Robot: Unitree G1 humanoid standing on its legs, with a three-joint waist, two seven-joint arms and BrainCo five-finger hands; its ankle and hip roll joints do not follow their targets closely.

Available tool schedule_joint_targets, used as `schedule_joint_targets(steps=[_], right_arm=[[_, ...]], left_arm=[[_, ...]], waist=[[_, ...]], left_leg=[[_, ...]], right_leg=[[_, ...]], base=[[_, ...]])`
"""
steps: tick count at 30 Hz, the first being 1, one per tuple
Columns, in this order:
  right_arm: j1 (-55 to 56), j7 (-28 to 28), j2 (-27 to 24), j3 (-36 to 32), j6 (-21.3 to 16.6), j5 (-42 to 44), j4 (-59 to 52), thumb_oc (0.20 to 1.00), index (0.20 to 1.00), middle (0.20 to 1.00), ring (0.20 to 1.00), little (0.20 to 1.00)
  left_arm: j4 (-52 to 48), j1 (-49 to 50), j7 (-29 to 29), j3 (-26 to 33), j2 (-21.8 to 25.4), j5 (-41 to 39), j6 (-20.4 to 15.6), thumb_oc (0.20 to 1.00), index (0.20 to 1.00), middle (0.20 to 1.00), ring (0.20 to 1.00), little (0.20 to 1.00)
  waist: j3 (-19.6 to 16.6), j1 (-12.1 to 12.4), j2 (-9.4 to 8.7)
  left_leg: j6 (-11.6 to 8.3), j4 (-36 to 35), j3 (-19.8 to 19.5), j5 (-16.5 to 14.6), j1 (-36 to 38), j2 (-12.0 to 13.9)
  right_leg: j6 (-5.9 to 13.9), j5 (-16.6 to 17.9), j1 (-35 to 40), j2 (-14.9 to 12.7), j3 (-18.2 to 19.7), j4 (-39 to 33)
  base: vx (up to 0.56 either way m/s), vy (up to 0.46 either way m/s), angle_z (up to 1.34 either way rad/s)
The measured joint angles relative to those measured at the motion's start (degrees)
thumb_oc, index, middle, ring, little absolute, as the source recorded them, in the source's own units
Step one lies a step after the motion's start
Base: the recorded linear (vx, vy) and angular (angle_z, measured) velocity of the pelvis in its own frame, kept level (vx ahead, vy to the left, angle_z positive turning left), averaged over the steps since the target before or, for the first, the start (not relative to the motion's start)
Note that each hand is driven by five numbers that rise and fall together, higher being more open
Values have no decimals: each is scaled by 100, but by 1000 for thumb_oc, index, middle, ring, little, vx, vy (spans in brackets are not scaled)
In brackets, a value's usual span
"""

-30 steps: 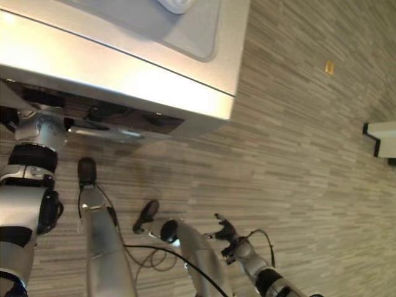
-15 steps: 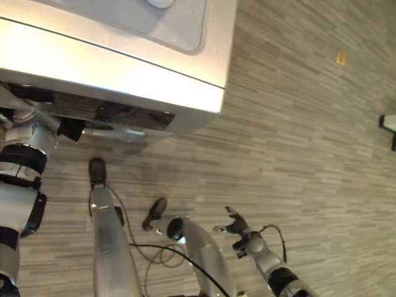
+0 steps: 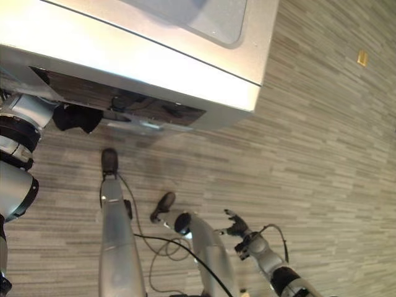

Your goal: Grab the laundry basket,head to the washer,open it,put in the laundry and shut it.

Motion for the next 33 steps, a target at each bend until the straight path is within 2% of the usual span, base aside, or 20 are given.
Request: schedule_joint_targets(steps=[4,5,6,10,11,12,15,16,17,19,23,25,26,27,28,29,30,31,32,33], right_arm=[[37,7,87,-20,-26,1,77,1000,1000,1000,1000,1000],[40,6,115,-32,-71,-3,73,1000,1000,1000,1000,1000],[42,2,149,-81,-73,-7,72,1000,1000,1000,1000,1000],[166,-19,278,-367,-44,-86,35,1000,1000,1000,1000,1000],[245,-17,278,-440,9,-165,39,1000,1000,1000,1000,1000],[280,-18,266,-452,43,-187,48,1000,1000,1000,1000,1000],[372,87,279,-750,252,-330,7,1000,1000,1000,1000,1000],[372,87,279,-750,252,-330,7,1000,1000,1000,1000,1000],[382,111,272,-904,340,-338,208,1000,1000,1000,1000,1000],[387,177,270,-971,423,-440,339,1000,1000,1000,1000,1000],[245,227,305,-996,475,-444,486,1000,1000,1000,1000,1000],[257,245,251,-1002,430,-452,530,1000,1000,1000,1000,1000],[327,256,166,-1004,425,-467,511,1000,1000,1000,1000,1000],[405,270,69,-1012,422,-542,457,1000,1000,1000,1000,1000],[442,302,-4,-1143,446,-611,444,1000,1000,1000,1000,1000],[475,319,-49,-1228,480,-666,404,1000,1000,1000,1000,1000],[460,305,-118,-1365,508,-667,365,1000,1000,1000,1000,1000],[435,303,-158,-1375,510,-669,365,1000,1000,1000,1000,1000],[314,316,-174,-1353,512,-669,423,1000,1000,1000,1000,1000],[184,307,-243,-1348,480,-667,405,1000,1000,1000,1000,1000]], left_arm=[[-1279,564,251,77,602,1099,142,1000,1000,1000,1000,1000],[-1638,854,298,379,703,1710,305,1000,1000,1000,1000,1000],[-1779,1016,288,561,740,1940,340,1000,1000,1000,1000,1000],[-3040,2806,189,2264,796,2482,577,1000,1000,1000,1000,1000],[-3392,3351,108,2590,773,2583,564,1000,1000,1000,1000,1000],[-3445,3466,75,2586,766,2593,564,1000,1000,1000,1000,1000],[-4457,5270,-199,4125,502,2519,522,1000,1000,1000,1000,1000],[-4457,5270,-199,4125,502,2519,522,1000,1000,1000,1000,1000],[-4634,5989,-375,4376,176,2311,519,1000,1000,1000,1000,1000],[-4875,6445,-514,4412,-68,2293,508,1000,1000,1000,1000,1000],[-5149,7012,-665,4575,-665,2288,449,1000,1000,1000,1000,1000],[-5400,7354,-811,4422,-1141,2154,370,1000,1000,1000,1000,1000],[-5486,7462,-880,4264,-1268,2123,282,1000,1000,1000,1000,1000],[-5551,7430,-938,4107,-1296,2118,239,1000,1000,1000,1000,1000],[-5615,7416,-1062,4012,-1293,2116,170,1000,1000,1000,1000,1000],[-5594,7427,-1130,3955,-1289,2080,190,1000,1000,1000,1000,1000],[-5512,7439,-1226,3820,-1290,2068,189,1000,1000,1000,1000,1000],[-5458,7451,-1280,3792,-1320,2064,190,1000,1000,1000,1000,1000],[-5415,7518,-1287,3831,-1338,2012,161,1000,1000,1000,1000,1000],[-5351,7614,-1297,3833,-1341,1880,156,1000,1000,1000,1000,1000]], waist=[[7,112,9],[10,143,14],[15,155,20],[70,211,95],[83,270,113],[102,314,139],[145,417,201],[145,417,201],[178,590,277],[206,771,375],[252,938,546],[300,988,836],[267,1005,1061],[234,987,1148],[196,975,1157],[180,964,1162],[134,855,1244],[129,917,1208],[130,995,1151],[118,1152,1057]], left_leg=[[0,-4,3,0,11,1],[0,-4,8,0,20,6],[0,-1,6,0,26,7],[1,-15,128,-2,291,20],[13,-38,190,-17,433,31],[14,-69,234,-18,513,38],[10,-96,371,-43,805,74],[10,-96,371,-43,805,74],[12,-94,471,-84,1086,87],[7,-51,448,-119,1290,97],[0,83,447,-168,1631,104],[-11,-170,445,-35,2133,64],[26,-418,498,-95,2250,72],[162,-489,648,-217,2232,97],[32,-462,1394,-771,2163,239],[15,-461,1903,-770,2128,333],[-72,-406,2264,-710,2159,407],[-89,-383,2044,-697,2300,377],[-74,-108,1299,-696,2381,336],[-46,500,-20,-822,2598,287]], right_leg=[[0,0,2,0,2,4],[0,0,6,1,7,7],[0,0,11,0,8,19],[1,-1,200,-14,119,11],[10,-6,300,-12,183,-11],[14,-8,364,-5,190,-37],[21,-16,572,12,320,-38],[21,-16,572,12,320,-38],[21,-15,800,17,423,-60],[19,-37,1023,31,438,-47],[6,-58,1370,30,480,81],[4,-86,1838,90,436,29],[2,-154,1949,110,317,-27],[-84,-127,1997,103,326,-128],[-218,24,2014,-81,89,-428],[-243,210,2054,-176,-131,-643],[-246,446,2148,-122,-241,-1103],[-287,482,2145,-124,-163,-1183],[-213,610,2103,-127,37,-1165],[-140,630,2070,-86,319,-1166]], base=[[0,0,0],[0,0,0],[-24,22,-3],[-17,19,-10],[-17,13,-12],[-34,31,-13],[-32,10,-11],[-27,-29,-18],[-49,-12,-13],[-50,-12,-4],[-87,-35,-3],[-128,-95,23],[-87,-58,60],[-124,-41,103],[-112,10,103],[-185,143,126],[-96,174,72],[-18,205,38],[141,180,-72],[225,276,-80]])
